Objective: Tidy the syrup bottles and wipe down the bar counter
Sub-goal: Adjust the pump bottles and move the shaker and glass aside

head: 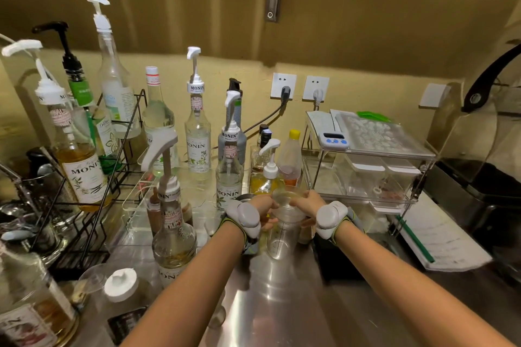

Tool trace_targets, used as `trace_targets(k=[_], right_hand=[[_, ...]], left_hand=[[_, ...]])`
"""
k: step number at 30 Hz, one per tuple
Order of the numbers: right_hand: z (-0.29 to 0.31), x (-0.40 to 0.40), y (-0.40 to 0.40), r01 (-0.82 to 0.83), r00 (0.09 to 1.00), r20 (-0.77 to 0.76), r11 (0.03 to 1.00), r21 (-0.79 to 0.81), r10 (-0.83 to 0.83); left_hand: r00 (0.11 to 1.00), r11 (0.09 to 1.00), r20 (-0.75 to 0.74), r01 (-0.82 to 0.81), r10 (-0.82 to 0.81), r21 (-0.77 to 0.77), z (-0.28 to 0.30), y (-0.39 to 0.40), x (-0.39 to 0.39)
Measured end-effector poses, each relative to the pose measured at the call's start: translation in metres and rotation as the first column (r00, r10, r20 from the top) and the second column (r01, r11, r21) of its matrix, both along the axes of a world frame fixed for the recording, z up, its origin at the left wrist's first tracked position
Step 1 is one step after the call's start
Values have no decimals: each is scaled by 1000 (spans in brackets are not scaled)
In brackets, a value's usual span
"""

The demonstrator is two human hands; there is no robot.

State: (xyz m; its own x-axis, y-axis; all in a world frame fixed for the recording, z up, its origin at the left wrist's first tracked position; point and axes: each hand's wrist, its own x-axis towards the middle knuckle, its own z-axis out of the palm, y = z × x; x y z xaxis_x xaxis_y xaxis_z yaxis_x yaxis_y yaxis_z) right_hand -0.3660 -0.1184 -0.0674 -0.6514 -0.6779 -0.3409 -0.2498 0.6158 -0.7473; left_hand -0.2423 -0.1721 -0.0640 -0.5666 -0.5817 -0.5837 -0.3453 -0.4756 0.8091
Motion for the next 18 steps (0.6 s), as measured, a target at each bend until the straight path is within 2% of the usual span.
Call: trace_targets(k=[6, 10, 18], right_hand=[[1, -2, 1, 14, 998, 68, 999, -50, -11], [1, -2, 4, 39, 993, 114, 996, -85, -30], [21, 2, 11, 6, 1000, 25, 991, -134, -3]], left_hand=[[1000, 998, -23, -23, 22, -64, -2, 3, -3], [1000, 999, 2, -3, 3, -50, 6, 4, -2], [999, 998, -4, -41, 41, -54, 24, 13, 13]])
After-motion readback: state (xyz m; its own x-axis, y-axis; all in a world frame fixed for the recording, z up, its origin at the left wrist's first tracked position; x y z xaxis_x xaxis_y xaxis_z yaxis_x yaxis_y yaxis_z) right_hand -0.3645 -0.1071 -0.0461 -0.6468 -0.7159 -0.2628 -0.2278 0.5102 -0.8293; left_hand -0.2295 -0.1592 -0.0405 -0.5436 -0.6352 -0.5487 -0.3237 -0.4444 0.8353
